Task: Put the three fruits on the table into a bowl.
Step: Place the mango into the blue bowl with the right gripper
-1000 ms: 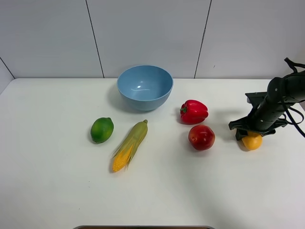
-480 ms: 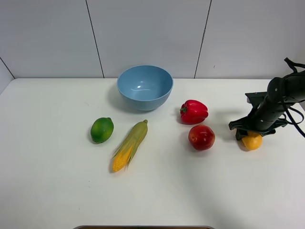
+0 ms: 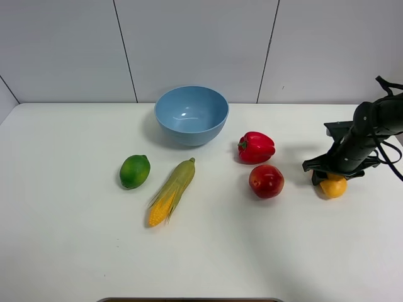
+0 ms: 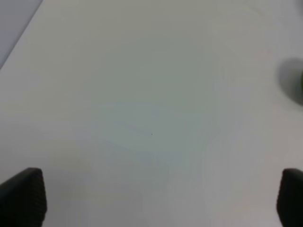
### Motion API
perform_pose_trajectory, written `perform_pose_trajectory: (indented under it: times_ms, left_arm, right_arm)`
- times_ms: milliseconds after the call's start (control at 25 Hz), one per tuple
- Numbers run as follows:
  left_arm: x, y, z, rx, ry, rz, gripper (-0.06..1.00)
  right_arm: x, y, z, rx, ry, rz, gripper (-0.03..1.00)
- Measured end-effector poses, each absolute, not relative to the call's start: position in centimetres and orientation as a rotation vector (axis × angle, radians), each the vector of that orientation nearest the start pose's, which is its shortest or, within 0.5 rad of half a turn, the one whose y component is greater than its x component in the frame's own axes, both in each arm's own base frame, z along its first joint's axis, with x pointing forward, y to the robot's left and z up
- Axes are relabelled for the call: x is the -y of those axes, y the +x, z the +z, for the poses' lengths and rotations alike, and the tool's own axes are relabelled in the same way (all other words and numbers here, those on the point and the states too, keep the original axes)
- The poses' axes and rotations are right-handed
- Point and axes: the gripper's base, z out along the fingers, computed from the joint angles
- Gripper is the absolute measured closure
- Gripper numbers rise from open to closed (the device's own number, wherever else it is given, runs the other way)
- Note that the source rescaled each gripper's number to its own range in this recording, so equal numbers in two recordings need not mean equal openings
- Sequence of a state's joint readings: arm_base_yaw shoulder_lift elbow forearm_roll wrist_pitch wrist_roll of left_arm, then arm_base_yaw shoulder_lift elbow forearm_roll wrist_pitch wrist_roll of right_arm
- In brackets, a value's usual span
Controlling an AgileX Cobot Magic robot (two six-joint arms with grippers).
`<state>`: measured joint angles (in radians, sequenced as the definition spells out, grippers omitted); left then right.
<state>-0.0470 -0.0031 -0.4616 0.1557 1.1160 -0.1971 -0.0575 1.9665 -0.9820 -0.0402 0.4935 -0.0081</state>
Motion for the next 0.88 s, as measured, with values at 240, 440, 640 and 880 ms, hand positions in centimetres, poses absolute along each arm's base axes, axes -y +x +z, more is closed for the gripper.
perform_pose_trajectory:
  times_ms: [240, 440, 640, 880]
  left_arm:
    - [-1.3, -0.4, 26.3, -2.118, -0.168, 0.045, -0.06]
    - [-1.3, -0.4, 26.3, -2.118, -0.168, 0.045, -0.06]
    - [-1.3, -0.4, 26.3, -2.118, -0.168, 0.045, -0.06]
    - [-1.3, -0.4, 26.3, -2.118, -0.168, 0.045, -0.06]
  right_arm:
    - [2.1, 33.1, 12.6, -2.914, 0.021, -0.051, 0.93]
    - [2.1, 32.7, 16.2, -2.825, 0.032, -0.056, 0.93]
    - [2.0, 31.6, 19.7, -2.751, 0.032, -0.061, 0.93]
    - [0.4, 30.4, 23.9, -2.624, -0.031, -0.050, 0.93]
